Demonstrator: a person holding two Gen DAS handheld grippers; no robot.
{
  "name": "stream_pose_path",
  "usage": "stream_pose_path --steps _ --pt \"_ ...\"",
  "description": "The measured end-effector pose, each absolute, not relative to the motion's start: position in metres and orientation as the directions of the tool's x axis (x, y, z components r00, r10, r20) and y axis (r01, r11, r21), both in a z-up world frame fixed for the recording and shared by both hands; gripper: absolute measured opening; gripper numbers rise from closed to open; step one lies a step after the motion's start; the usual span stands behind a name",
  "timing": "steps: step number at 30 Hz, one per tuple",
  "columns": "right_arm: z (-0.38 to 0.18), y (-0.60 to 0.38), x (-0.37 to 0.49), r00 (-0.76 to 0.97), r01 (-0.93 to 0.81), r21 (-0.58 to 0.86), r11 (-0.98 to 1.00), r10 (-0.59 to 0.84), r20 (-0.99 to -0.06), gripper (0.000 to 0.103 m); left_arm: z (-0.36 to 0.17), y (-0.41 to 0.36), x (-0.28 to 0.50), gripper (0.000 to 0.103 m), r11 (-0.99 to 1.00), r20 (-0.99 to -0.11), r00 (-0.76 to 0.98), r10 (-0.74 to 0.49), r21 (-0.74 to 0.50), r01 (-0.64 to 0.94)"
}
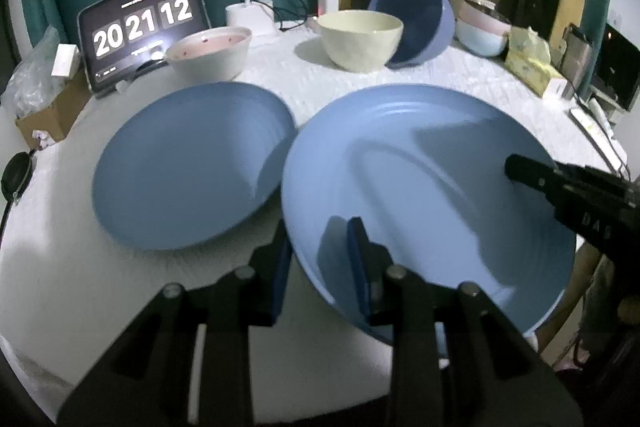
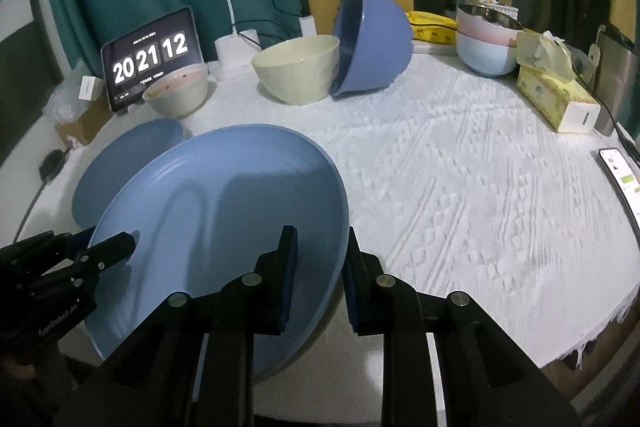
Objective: Organize plates and bowls
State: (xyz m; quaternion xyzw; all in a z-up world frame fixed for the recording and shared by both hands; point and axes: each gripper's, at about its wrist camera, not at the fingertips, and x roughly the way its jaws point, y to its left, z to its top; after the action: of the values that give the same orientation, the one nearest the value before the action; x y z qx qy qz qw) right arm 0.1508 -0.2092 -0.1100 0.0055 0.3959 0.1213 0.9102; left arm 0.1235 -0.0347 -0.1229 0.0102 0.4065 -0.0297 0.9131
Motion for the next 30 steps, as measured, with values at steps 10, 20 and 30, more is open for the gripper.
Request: stream_pose_path --steps 10,20,30 --pt "-0.117 -0.209 0.146 0.677 -0.211 0.025 0.977 0.165 -0.717 0.023 -0.129 -0.036 0.119 0.034 0.998 -0.756 0.654 0.018 0.057 0.038" --pt "-0.130 -0.216 0.156 0.631 -0.229 0.078 0.970 0.209 -0.747 0.024 -0.138 -0.031 0.128 0.046 0.999 -0.766 0.643 -0.017 0.012 0.040" --pt "-0.134 -0.208 0.168 0.622 -0.277 0.071 0.958 0.235 -0.747 0.026 -0.141 -0.042 0.148 0.046 0.999 -0.742 0.670 -0.012 0.027 0.048"
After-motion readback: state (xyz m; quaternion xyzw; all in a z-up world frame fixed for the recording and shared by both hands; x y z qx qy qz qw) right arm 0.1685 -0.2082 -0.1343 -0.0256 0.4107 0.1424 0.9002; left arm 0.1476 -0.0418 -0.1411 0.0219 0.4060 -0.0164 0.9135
